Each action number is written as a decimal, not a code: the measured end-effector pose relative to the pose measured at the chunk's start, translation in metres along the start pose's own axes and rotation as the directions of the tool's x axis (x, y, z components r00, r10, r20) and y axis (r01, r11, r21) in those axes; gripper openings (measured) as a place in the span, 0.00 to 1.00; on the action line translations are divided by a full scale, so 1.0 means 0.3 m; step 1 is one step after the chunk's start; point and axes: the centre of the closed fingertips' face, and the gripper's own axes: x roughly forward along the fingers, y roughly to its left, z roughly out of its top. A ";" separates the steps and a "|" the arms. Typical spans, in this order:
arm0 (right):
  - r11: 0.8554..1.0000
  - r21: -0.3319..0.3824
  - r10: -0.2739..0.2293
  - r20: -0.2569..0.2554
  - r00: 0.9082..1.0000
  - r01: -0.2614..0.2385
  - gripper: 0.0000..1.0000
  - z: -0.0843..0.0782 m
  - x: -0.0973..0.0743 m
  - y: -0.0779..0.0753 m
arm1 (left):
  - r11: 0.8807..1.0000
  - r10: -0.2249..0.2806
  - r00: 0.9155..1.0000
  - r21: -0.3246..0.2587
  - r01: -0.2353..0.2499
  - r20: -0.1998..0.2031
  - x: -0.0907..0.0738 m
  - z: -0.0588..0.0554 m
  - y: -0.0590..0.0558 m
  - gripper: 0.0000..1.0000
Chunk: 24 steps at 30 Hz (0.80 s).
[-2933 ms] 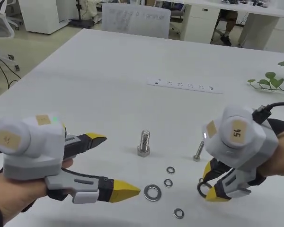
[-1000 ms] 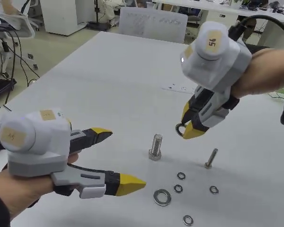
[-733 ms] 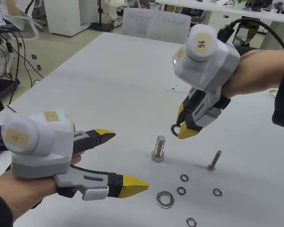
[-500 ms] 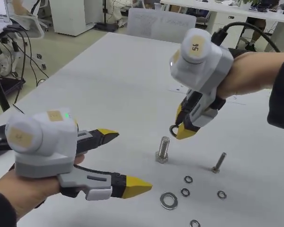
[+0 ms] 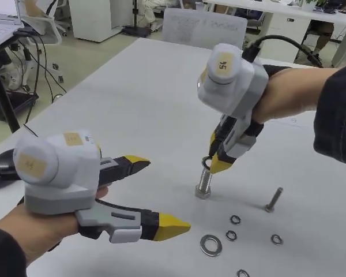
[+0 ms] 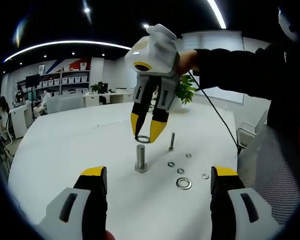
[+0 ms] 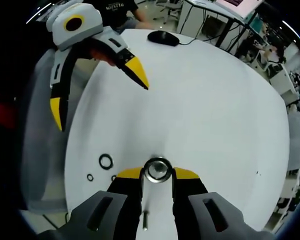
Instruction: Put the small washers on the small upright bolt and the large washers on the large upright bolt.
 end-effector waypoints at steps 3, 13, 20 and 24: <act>1.000 -0.001 0.006 -0.009 1.000 -0.006 0.22 -0.004 0.012 0.002 | 1.000 0.001 1.000 0.001 -0.001 0.000 -0.001 -0.001 0.001 0.85; 1.000 0.013 0.015 -0.013 1.000 -0.015 0.22 -0.007 0.030 0.008 | 1.000 0.001 1.000 0.001 -0.001 -0.005 -0.005 -0.007 0.001 0.85; 1.000 0.022 0.020 -0.017 1.000 -0.020 0.22 -0.006 0.047 0.008 | 1.000 0.000 1.000 0.002 0.000 -0.007 -0.008 -0.010 0.003 0.85; 0.999 0.024 0.022 -0.019 1.000 -0.022 0.22 -0.008 0.058 0.008 | 1.000 -0.002 1.000 0.002 0.002 -0.008 -0.009 -0.011 0.002 0.84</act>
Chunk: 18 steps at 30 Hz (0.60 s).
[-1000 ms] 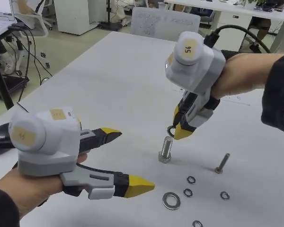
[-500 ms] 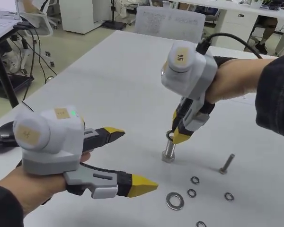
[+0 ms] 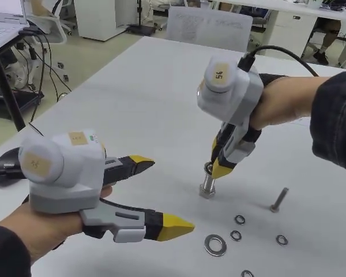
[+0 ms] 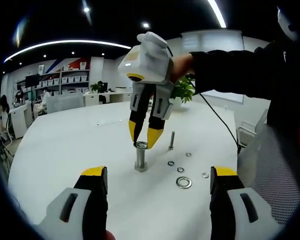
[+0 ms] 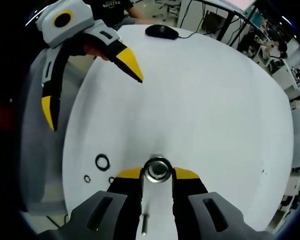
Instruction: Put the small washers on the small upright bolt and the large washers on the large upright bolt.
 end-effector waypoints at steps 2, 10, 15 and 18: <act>1.000 0.004 0.001 0.002 1.000 -0.001 0.22 -0.001 0.004 -0.001 | 1.000 0.000 1.000 -0.001 0.000 0.001 0.000 0.000 -0.001 0.84; 1.000 0.012 0.005 0.002 1.000 -0.005 0.22 -0.004 0.027 -0.013 | 1.000 0.000 1.000 -0.002 0.000 0.000 0.000 -0.002 -0.003 0.84; 1.000 0.009 0.005 -0.011 1.000 -0.005 0.22 -0.009 0.043 -0.007 | 1.000 0.001 1.000 -0.003 -0.001 0.000 0.000 -0.001 -0.005 0.84; 1.000 0.009 0.008 -0.018 1.000 -0.008 0.22 -0.012 0.061 -0.005 | 1.000 0.000 1.000 -0.004 0.000 0.001 0.000 -0.001 -0.006 0.84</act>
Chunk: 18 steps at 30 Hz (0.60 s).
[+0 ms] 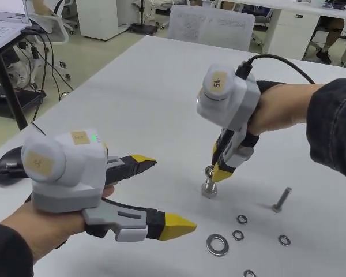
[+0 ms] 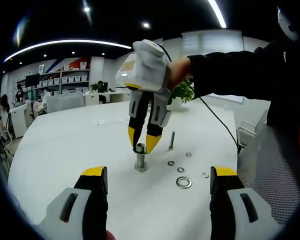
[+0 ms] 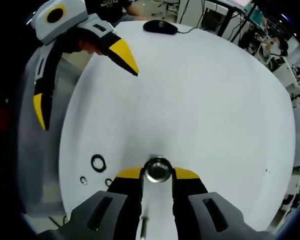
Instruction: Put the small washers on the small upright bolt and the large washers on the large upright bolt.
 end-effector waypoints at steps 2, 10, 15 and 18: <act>1.000 0.000 0.002 0.001 1.000 -0.002 0.22 0.001 0.006 0.006 | 1.000 0.001 1.000 -0.001 -0.001 0.001 0.000 0.001 0.000 0.84; 1.000 0.005 -0.004 -0.005 1.000 0.004 0.22 -0.011 0.046 0.013 | 1.000 -0.001 1.000 -0.001 0.001 0.000 -0.002 0.000 -0.005 0.84; 1.000 0.005 -0.009 -0.011 1.000 0.009 0.22 -0.015 0.085 0.006 | 1.000 -0.001 1.000 -0.002 0.001 -0.001 -0.003 -0.001 -0.005 0.84; 1.000 0.005 -0.009 -0.014 1.000 0.010 0.22 -0.018 0.094 0.005 | 1.000 -0.001 1.000 -0.002 0.001 -0.003 -0.002 -0.002 -0.005 0.84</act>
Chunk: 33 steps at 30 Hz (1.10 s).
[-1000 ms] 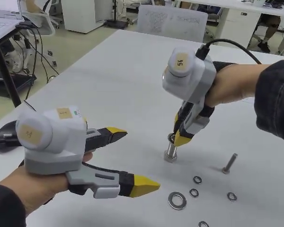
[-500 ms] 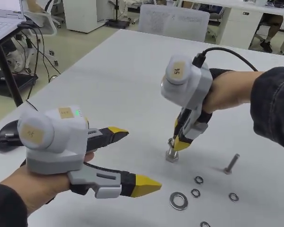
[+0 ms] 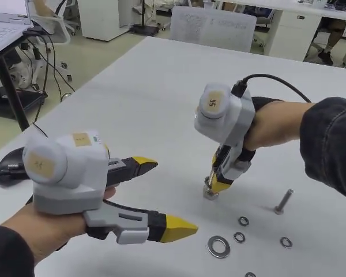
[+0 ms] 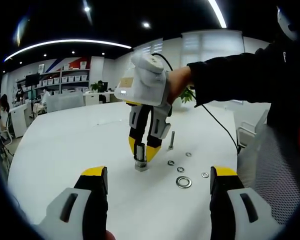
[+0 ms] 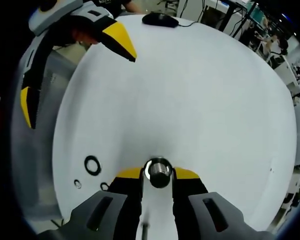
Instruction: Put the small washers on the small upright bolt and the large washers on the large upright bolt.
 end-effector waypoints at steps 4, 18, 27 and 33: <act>1.000 0.001 -0.004 0.003 1.000 0.004 0.22 -0.001 0.010 -0.008 | 1.000 0.000 1.000 0.000 0.000 0.001 -0.001 0.002 -0.001 0.84; 1.000 0.002 -0.013 0.001 1.000 0.013 0.22 -0.004 0.024 -0.017 | 1.000 0.004 1.000 -0.001 -0.004 0.005 -0.005 0.005 0.004 0.84; 1.000 0.008 -0.012 0.006 1.000 0.012 0.23 -0.006 0.021 -0.017 | 1.000 0.003 1.000 -0.002 -0.003 0.005 -0.004 0.005 0.004 0.84; 1.000 0.016 -0.010 0.015 1.000 0.010 0.23 -0.004 0.021 -0.014 | 1.000 0.002 1.000 -0.001 -0.002 0.004 -0.004 0.003 0.005 0.84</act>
